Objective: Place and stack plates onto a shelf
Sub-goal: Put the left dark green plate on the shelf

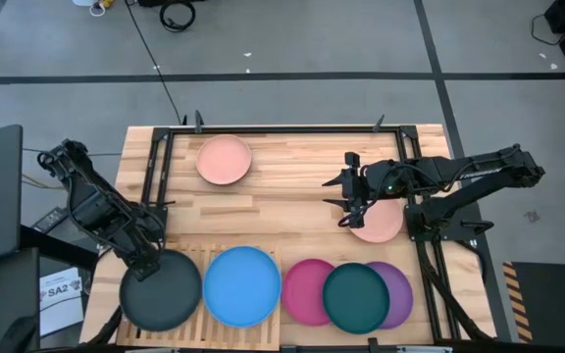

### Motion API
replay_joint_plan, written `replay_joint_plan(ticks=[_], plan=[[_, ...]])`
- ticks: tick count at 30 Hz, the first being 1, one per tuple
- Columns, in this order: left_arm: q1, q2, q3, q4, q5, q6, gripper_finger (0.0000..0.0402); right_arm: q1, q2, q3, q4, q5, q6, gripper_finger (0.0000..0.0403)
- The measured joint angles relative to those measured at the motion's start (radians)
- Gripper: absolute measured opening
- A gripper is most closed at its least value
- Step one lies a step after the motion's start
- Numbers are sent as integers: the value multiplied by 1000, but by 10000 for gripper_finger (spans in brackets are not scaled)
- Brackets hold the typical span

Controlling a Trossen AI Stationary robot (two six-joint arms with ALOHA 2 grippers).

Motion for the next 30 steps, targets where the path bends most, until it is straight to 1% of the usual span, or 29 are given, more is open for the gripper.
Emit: replay_joint_plan(ticks=[7, 10, 20, 26, 30], plan=[[0, 0, 0, 0, 0, 0, 21, 0, 0, 0, 0, 0, 0, 183], [0, 0, 0, 0, 0, 0, 29, 0, 0, 0, 0, 0, 0, 183], [0, 3, 0, -1, -1, -1, 104, 0, 0, 0, 0, 0, 0, 183], [0, 3, 0, -1, -23, -1, 139, 0, 0, 0, 0, 0, 0, 183], [0, 3, 0, 12, -27, -1, 155, 0, 0, 0, 0, 0, 0, 183]])
